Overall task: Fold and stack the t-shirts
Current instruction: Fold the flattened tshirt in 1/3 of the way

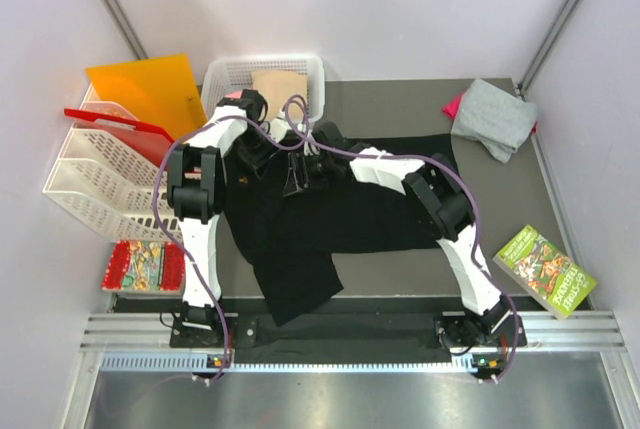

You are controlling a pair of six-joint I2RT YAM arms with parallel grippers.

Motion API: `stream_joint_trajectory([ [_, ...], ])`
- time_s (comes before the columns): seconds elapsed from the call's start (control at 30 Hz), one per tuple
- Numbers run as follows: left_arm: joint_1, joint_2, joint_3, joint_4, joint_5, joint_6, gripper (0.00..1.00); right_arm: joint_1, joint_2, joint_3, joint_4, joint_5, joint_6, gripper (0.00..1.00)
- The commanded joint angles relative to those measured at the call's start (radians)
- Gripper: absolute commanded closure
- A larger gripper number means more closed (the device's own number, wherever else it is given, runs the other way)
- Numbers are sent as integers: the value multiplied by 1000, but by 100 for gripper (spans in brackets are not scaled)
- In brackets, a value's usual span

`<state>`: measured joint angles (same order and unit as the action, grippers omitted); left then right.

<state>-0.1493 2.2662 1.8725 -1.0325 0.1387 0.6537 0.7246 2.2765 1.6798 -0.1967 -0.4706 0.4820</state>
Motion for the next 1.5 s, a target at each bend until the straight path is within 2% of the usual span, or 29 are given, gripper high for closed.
stream_joint_trajectory([
  [0.0, 7, 47, -55, -74, -94, -42, 56, 41, -11, -37, -46, 26, -54, 41],
  [0.17, 8, 32, -68, -66, -102, -39, 56, 42, 23, 32, -29, -11, -39, 52],
  [0.23, 7, 32, -72, -64, -105, -39, 56, 44, 53, 93, -38, -29, -30, 54],
  [0.6, 8, 21, -56, -60, -125, -48, 56, 62, 92, 254, 3, -144, 21, 53],
  [0.8, 22, -40, -6, -84, -129, -40, 56, 62, 104, 279, 72, -181, 78, 53],
  [0.87, 27, -79, 8, -93, -175, -31, 56, 59, 116, 288, 79, -181, 84, 53],
  [1.0, 42, -166, 66, -116, -179, -11, 55, 50, 155, 307, 91, -181, 93, 53],
  [1.27, 45, -322, 146, -241, 36, 32, 54, 27, 238, 333, 180, -212, 184, 54],
  [1.47, 27, -353, 62, -259, 208, 12, 55, 4, 264, 354, 221, -227, 233, 55],
])
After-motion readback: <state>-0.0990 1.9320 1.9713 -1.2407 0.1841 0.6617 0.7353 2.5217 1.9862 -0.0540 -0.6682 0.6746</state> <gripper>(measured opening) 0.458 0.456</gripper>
